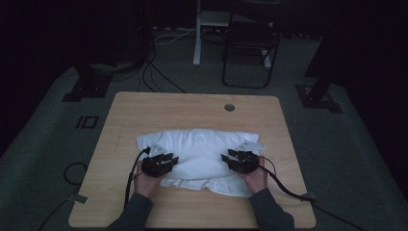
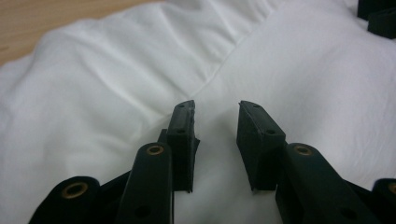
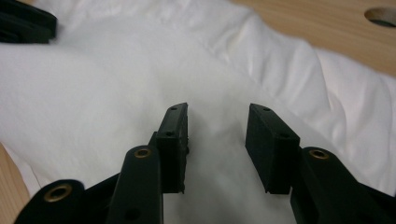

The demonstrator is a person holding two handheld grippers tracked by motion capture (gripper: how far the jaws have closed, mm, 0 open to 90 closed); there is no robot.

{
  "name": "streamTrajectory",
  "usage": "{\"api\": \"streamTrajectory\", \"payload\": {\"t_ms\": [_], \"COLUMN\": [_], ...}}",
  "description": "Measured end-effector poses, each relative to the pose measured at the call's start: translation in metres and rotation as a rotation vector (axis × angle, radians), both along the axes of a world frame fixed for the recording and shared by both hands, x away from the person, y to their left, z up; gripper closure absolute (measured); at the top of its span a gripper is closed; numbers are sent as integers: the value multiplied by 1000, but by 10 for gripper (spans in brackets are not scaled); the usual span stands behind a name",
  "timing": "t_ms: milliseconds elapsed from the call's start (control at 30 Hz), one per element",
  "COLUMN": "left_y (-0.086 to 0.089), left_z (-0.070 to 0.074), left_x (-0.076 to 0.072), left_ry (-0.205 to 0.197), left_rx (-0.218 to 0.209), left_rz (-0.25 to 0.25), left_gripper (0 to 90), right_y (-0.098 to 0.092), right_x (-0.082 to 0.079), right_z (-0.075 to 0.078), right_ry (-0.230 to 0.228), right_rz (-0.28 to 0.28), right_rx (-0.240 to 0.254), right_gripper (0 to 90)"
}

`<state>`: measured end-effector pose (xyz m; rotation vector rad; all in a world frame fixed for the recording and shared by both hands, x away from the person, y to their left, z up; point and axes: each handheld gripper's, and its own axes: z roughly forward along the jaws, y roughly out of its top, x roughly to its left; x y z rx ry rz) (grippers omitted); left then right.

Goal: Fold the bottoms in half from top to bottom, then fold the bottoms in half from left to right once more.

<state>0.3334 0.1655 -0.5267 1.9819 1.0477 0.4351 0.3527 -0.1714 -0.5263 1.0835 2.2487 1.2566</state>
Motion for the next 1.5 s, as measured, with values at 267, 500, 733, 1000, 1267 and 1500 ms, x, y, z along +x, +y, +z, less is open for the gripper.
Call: {"api": "streamTrajectory", "payload": {"t_ms": [267, 500, 733, 1000, 1267, 1500], "left_y": [8, 25, 48, 50, 60, 53], "left_z": [-26, -12, -15, -13, -5, -14], "left_x": [-10, -13, -5, -5, -2, 8], "left_ry": [13, -50, -24, -41, -50, 2], "left_rx": [6, -33, -18, -35, -154, -89], "left_rz": [29, 120, 250, 268, 339, 373], "left_gripper": [661, 470, 272, 207, 183, 144], "right_y": [-1, 4, 4, 3, 2, 1], "right_x": [-12, -14, -13, -12, -12, -11], "right_z": [-19, -27, -29, -30, -31, -31], "right_ry": [4, 18, 20, 22, 24, 23], "right_rz": [0, -10, -8, -7, -4, -2], "right_rx": [-60, -87, -79, -68, -54, -49], "right_gripper": [584, 586, 586, 585, 584, 583]}}
